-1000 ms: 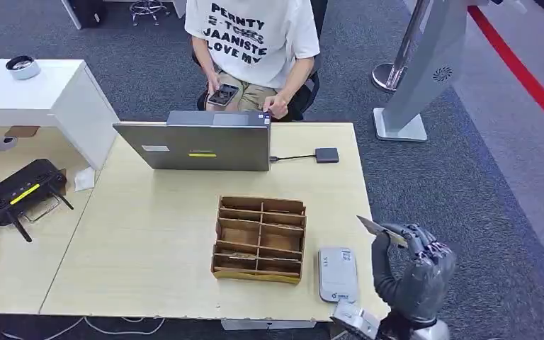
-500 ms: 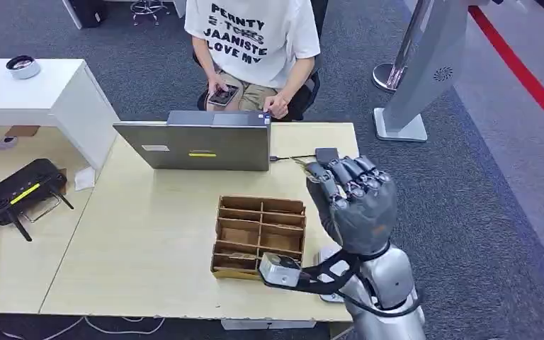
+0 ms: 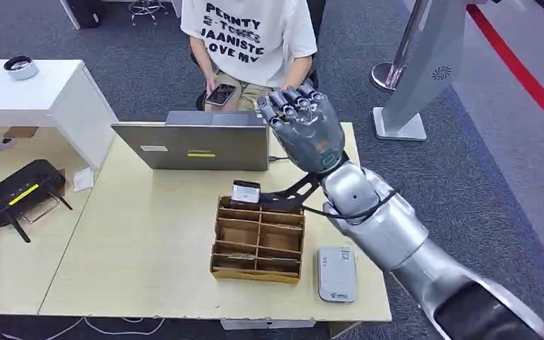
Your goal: Pass the card to the sensor for recognition and then transmit it.
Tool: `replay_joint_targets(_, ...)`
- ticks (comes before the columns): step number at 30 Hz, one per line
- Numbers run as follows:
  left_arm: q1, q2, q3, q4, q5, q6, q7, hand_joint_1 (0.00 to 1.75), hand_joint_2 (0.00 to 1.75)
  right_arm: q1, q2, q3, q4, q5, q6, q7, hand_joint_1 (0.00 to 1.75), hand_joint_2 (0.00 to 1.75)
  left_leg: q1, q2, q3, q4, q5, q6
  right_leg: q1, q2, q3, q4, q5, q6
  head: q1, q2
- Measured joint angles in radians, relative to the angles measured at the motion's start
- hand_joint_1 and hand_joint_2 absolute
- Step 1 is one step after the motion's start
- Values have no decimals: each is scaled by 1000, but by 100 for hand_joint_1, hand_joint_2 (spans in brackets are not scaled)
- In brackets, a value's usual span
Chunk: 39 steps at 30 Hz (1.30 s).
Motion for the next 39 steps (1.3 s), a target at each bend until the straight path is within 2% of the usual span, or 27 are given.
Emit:
replay_joint_targets(4,-3,1,-15,0,0,-2,-3,0,0,-91,-13,60,115,0,0,12,175,175,0,0,0,0,0,0,0,0,0,0,0,0,0,0)
replay_joint_targets(8,-3,2,-27,0,0,-7,-7,0,0,-157,-21,110,198,0,0,58,175,175,0,0,0,0,0,0,0,0,-1,0,0,0,0,0)
replay_joint_targets(15,-3,6,-41,0,0,-10,-21,0,0,-204,-38,194,269,0,0,110,175,175,0,0,0,0,0,0,0,0,-1,0,0,0,0,0)
replay_joint_targets(21,-3,7,-50,0,0,-14,-24,0,0,-204,-42,209,297,-1,0,82,175,175,0,0,0,0,0,0,0,0,-1,0,0,0,0,0)
replay_joint_targets(29,-2,8,-51,0,1,-16,-25,0,0,-204,-51,210,315,0,0,76,175,175,0,0,0,0,0,0,0,0,-1,0,0,0,0,0)
replay_joint_targets(30,-2,8,-51,0,1,-16,-25,0,0,-204,-52,210,318,0,0,76,110,175,0,0,0,0,0,0,0,0,-1,0,0,0,0,0)
replay_joint_targets(32,-3,8,-51,0,2,-16,-25,0,0,-204,-52,209,331,0,0,80,110,175,0,0,0,0,0,0,0,0,-1,0,0,0,0,0)
replay_joint_targets(33,-2,9,-51,0,2,-16,-25,0,0,-204,-52,209,339,-1,0,87,0,0,0,0,0,0,0,0,0,0,-1,0,0,0,0,0)
replay_joint_targets(36,-2,10,-51,0,3,-16,-24,0,0,-205,-52,211,369,-1,0,114,0,0,0,0,0,0,0,0,0,0,0,0,0,0,0,0)
replay_joint_targets(39,-2,10,-51,0,3,-16,-23,0,0,-205,-52,211,371,0,0,115,0,0,0,0,0,0,0,0,0,0,0,0,0,0,0,0)
